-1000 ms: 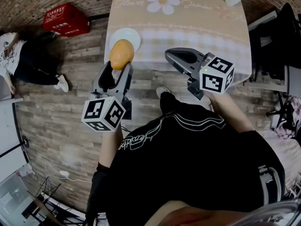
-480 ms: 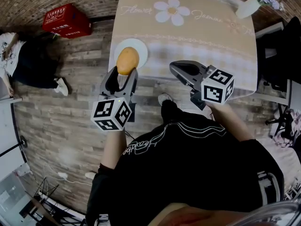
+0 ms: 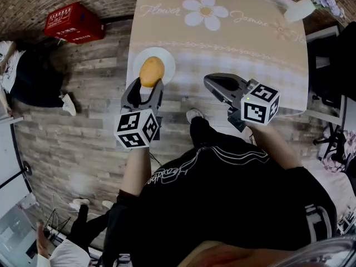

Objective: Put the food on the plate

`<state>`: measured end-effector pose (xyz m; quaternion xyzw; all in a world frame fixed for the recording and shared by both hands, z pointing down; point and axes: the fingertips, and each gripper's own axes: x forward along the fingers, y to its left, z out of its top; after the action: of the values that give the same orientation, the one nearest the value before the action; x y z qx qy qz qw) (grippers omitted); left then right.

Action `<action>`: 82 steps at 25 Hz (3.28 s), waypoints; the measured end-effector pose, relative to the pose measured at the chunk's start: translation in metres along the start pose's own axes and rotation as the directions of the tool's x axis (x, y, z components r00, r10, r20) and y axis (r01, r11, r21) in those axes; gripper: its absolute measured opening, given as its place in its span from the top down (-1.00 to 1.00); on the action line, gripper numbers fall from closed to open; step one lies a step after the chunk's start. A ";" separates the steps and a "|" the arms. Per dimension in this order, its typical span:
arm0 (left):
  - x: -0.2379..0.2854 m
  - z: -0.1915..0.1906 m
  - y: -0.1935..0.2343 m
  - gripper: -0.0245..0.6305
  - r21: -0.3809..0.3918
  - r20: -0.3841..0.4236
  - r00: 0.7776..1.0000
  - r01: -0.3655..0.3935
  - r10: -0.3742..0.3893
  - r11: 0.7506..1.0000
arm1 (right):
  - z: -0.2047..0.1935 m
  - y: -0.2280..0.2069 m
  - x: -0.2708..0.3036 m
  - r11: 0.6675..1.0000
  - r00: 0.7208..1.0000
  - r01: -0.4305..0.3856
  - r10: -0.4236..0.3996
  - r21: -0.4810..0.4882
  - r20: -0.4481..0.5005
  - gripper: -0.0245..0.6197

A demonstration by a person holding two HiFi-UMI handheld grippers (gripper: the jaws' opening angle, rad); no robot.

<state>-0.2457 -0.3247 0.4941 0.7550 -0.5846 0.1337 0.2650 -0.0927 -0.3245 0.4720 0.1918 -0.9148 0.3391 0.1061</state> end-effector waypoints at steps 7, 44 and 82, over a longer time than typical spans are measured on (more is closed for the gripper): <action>0.025 -0.019 0.015 0.11 -0.007 -0.050 0.998 -0.030 0.029 1.000 | -0.010 -0.019 0.003 0.999 1.000 0.018 -0.017 0.033 -0.019 0.93; 0.002 -0.044 0.029 -0.03 -0.027 -0.062 0.991 -0.117 0.115 0.993 | -0.016 0.006 -0.002 0.998 0.999 -0.042 0.041 0.036 0.034 0.93; -0.190 0.032 -0.156 0.90 -0.026 0.210 0.941 0.277 -0.265 0.961 | 0.004 0.159 -0.090 0.970 0.963 -0.177 0.205 -0.168 0.172 0.93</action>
<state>-0.1539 -0.1610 0.3332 0.8304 -0.5028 0.0015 0.2400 -0.0788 -0.1907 0.3478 0.1249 -0.9580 0.2579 0.0002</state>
